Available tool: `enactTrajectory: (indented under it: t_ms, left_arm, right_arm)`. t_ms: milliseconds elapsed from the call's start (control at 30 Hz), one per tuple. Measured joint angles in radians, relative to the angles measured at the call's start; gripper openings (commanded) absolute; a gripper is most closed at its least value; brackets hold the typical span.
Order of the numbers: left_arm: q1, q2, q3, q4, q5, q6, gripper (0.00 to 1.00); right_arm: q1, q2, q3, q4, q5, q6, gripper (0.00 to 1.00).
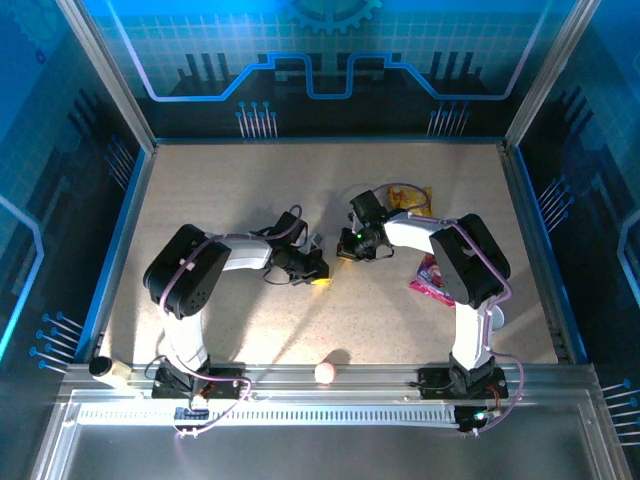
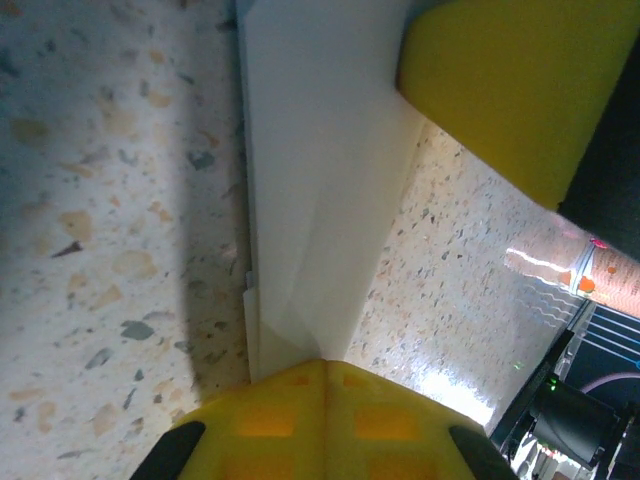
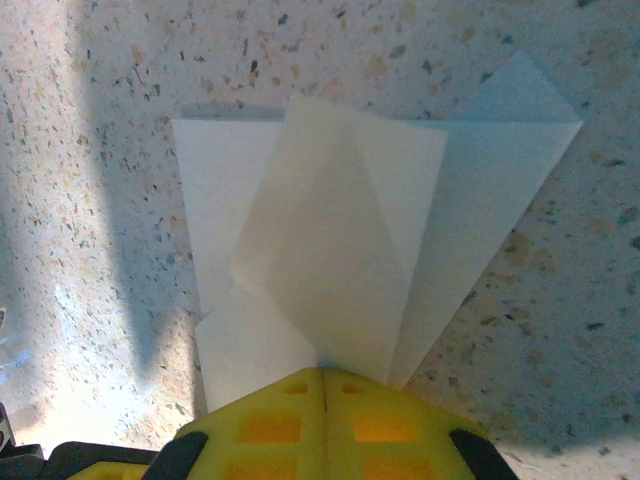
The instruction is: Fold a paper plane with a square sheet of paper (fold left side to right side)
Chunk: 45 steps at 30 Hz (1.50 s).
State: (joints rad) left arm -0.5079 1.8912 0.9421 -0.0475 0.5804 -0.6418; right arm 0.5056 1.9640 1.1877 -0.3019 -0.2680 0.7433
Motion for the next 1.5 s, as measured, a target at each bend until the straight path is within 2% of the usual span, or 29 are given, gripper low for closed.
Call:
enactTrajectory:
  t_ms: [267,433,600,800,1500]
  left_arm:
    - [0.0,0.008,0.018,-0.029,-0.005,0.045,0.0]
    - [-0.004,0.01,0.027,-0.047,-0.016,0.077,0.0]
    - [-0.014,0.01,0.044,-0.079,-0.043,0.111,0.0]
    - [-0.033,0.012,0.071,-0.116,-0.085,0.134,0.0]
    - [-0.058,0.019,0.105,-0.159,-0.136,0.148,0.0]
  right_arm:
    - [0.003,-0.017,0.01,-0.014,0.005,-0.023,0.06]
    - [0.003,-0.11,-0.004,0.004,-0.001,-0.022,0.06]
    - [0.004,-0.182,-0.089,0.077,-0.019,0.002,0.06]
    - [0.02,-0.175,-0.161,0.115,-0.028,0.042,0.07]
    - [0.044,-0.08,-0.16,0.166,-0.029,0.071,0.06]
